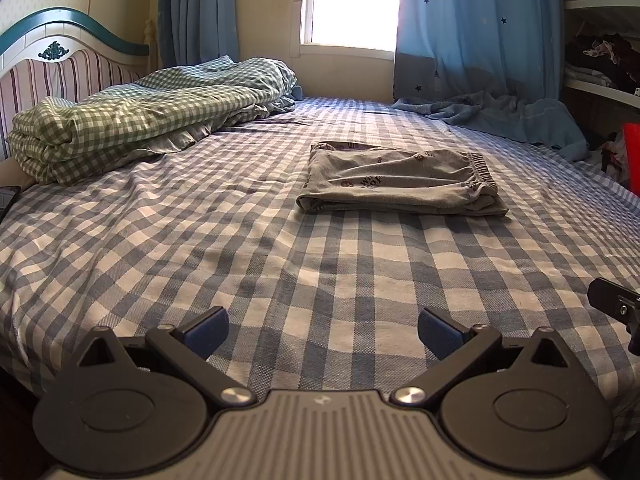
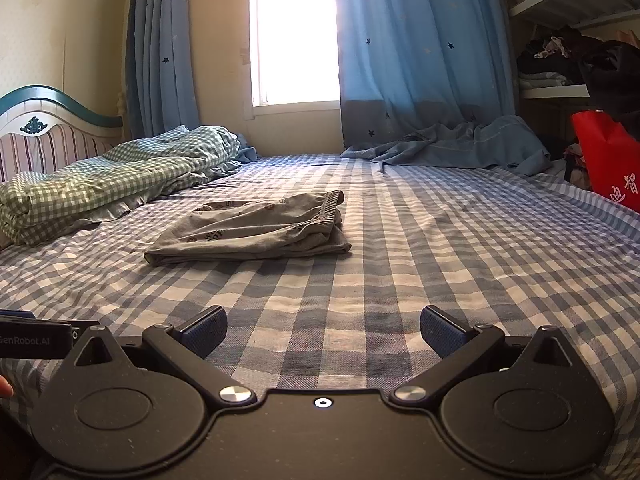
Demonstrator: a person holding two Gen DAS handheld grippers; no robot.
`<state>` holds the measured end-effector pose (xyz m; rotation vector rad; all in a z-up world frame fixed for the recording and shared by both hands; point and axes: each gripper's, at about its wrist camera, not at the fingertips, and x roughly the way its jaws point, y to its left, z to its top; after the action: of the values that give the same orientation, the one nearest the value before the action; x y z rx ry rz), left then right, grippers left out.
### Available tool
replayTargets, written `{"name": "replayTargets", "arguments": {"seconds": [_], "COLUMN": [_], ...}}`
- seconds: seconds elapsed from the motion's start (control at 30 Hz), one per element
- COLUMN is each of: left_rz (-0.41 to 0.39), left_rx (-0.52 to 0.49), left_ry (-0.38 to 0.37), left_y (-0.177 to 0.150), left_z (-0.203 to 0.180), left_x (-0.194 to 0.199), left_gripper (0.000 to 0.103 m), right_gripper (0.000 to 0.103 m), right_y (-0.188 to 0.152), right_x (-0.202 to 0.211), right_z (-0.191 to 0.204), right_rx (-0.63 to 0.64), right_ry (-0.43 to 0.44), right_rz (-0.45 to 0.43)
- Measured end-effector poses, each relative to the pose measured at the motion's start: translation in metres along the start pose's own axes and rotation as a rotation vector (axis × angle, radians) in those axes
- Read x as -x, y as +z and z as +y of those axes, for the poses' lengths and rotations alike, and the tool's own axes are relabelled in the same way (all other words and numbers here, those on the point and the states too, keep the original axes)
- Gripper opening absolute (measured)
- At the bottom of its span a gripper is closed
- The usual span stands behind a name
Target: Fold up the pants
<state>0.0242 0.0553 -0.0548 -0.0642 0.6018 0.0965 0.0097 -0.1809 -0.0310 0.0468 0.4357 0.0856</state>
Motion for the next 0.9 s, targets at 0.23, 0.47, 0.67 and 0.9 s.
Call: {"name": "replayTargets", "arguments": {"seconds": [0.23, 0.47, 0.67, 0.9], "left_rz": [-0.002, -0.021, -0.018, -0.017], "left_rx": [-0.005, -0.024, -0.022, -0.027], "left_ry": [0.014, 0.01, 0.003, 0.0], "left_y": [0.005, 0.011, 0.011, 0.012], "left_z": [0.002, 0.003, 0.004, 0.005], "left_x": [0.001, 0.003, 0.002, 0.001], "left_gripper": [0.102, 0.102, 0.102, 0.102], "right_gripper": [0.102, 0.102, 0.102, 0.102], "right_y": [0.004, 0.007, 0.008, 0.009], "right_x": [0.001, 0.0, 0.0, -0.001], "right_z": [0.001, 0.002, 0.003, 0.003], "right_rx": [0.011, 0.021, 0.028, 0.032], "right_ry": [0.01, 0.017, 0.02, 0.018], "right_rz": [0.001, 0.006, 0.011, 0.013]}}
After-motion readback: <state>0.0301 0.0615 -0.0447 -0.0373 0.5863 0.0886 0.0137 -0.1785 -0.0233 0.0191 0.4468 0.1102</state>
